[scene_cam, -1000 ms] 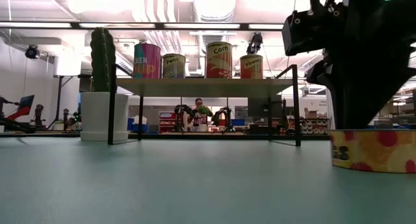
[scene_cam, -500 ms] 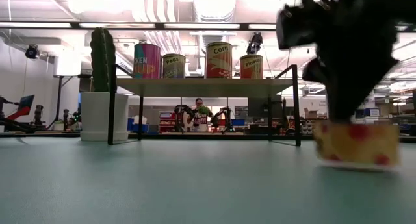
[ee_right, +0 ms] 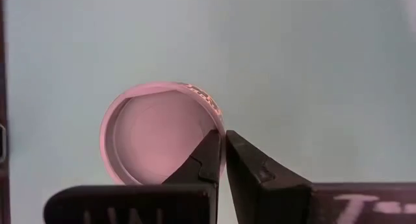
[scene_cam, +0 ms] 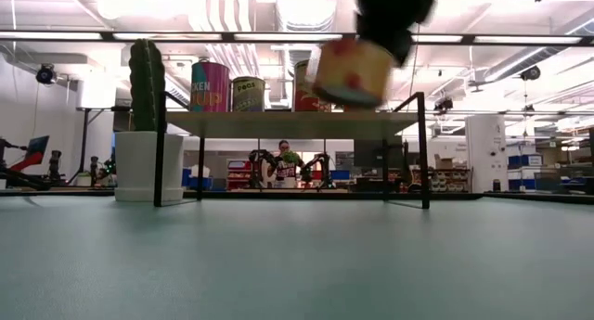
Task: Pick and place cans onto a shelf
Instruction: Put the canned pineapple rings on the shelf
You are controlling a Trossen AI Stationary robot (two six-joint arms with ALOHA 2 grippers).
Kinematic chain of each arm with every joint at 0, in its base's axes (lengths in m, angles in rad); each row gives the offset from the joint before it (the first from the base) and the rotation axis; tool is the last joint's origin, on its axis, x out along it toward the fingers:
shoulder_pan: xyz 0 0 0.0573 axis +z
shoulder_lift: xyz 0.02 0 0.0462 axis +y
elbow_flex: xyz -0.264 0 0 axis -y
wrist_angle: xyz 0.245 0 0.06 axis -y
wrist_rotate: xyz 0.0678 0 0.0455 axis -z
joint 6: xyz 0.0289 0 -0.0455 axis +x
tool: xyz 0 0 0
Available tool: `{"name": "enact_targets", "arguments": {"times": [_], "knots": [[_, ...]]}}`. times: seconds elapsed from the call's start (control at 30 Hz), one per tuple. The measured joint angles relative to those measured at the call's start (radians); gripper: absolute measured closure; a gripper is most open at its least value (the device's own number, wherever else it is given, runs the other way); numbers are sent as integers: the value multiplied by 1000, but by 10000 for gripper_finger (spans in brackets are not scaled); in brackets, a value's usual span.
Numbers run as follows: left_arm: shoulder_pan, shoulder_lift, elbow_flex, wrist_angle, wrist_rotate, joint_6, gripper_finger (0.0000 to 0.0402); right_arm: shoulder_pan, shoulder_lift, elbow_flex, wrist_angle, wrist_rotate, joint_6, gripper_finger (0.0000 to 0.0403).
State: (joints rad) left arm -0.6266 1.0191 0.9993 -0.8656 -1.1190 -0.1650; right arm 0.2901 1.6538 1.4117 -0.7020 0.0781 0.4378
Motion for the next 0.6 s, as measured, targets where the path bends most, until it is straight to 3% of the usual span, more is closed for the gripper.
{"name": "enact_targets", "arguments": {"times": [0.6], "knots": [[0,-100,-27,-18,-1,-12,402,-165,1,303,46,104,-430,394]]}}
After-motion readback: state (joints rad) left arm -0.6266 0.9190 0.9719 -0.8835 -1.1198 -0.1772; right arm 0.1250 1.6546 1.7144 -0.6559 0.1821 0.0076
